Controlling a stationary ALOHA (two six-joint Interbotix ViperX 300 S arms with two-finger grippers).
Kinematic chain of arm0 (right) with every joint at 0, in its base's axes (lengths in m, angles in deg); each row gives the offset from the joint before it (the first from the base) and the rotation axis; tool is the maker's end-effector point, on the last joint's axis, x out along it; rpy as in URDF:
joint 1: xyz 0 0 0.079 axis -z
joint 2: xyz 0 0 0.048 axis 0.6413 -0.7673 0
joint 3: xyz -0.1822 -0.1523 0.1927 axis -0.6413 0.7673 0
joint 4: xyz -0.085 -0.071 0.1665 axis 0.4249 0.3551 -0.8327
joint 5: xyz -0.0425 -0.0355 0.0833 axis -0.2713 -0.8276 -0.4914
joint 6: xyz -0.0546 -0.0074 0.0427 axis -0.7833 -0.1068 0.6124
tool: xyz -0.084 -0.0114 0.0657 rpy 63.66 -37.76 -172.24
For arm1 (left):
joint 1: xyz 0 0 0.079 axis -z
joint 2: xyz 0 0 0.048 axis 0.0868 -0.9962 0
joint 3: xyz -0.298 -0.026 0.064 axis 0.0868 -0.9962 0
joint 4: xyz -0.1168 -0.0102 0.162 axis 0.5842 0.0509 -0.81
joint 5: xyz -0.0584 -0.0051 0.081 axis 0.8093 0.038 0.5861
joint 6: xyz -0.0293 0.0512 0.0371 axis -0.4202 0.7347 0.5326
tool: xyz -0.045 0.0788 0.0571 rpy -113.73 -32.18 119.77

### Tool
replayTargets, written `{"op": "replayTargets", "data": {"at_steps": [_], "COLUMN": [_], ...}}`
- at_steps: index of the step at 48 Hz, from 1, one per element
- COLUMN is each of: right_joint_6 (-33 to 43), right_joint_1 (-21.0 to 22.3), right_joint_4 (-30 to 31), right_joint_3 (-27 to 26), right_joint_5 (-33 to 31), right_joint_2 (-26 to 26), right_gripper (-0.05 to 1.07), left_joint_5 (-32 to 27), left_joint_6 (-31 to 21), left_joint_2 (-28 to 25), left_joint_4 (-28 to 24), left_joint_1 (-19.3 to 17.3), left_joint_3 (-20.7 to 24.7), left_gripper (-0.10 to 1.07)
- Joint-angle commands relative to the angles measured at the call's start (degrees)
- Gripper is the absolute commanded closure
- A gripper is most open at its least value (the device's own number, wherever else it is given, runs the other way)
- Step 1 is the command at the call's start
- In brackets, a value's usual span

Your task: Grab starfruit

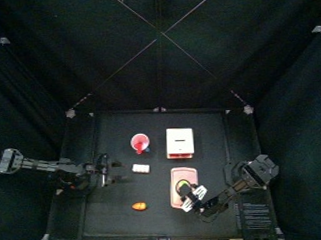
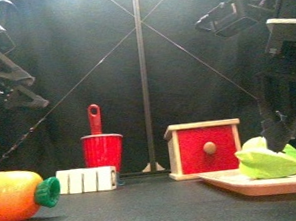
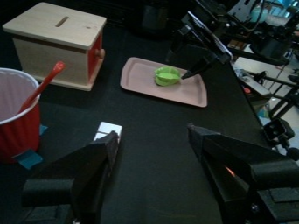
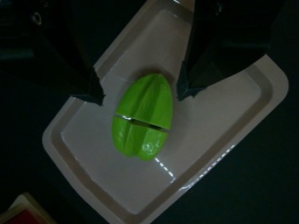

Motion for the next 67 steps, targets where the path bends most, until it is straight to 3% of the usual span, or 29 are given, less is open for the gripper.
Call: {"op": "replayTargets", "data": {"at_steps": [1, 16, 27, 44, 54, 67], "right_joint_6": [-0.09, -0.35, -2.99, -9.84, -11.25, -11.25], "right_joint_1": [0.26, 2.55, 3.52, 11.07, 12.30, 13.18], "right_joint_4": [0.62, -0.53, -0.88, -2.81, -3.78, -4.48], "right_joint_3": [-0.18, 0.53, 2.11, 4.83, 5.80, 7.47], "right_joint_5": [-0.26, 0.44, 5.80, 14.59, 19.69, 20.65], "right_joint_2": [2.46, 6.24, 8.70, 7.38, 5.98, 4.31], "right_gripper": [0.05, 0.05, 0.05, 0.05, 0.05, 0.05], "left_joint_5": [0.53, 0.53, 0.53, 0.44, 0.44, 0.44], "left_joint_6": [0.00, 0.00, -0.09, -0.09, -0.18, -0.09], "left_joint_2": [-0.09, -0.09, -0.09, -0.09, -0.09, -0.09], "left_joint_4": [-0.09, -0.09, -0.09, -0.09, -0.09, -0.09], "left_joint_1": [-0.18, -0.18, -0.18, -0.18, -0.18, -0.18], "left_joint_3": [0.79, 0.79, 0.70, 0.70, 0.70, 0.70], "left_gripper": [0.00, 0.00, 0.00, 0.00, 0.00, 0.00]}}
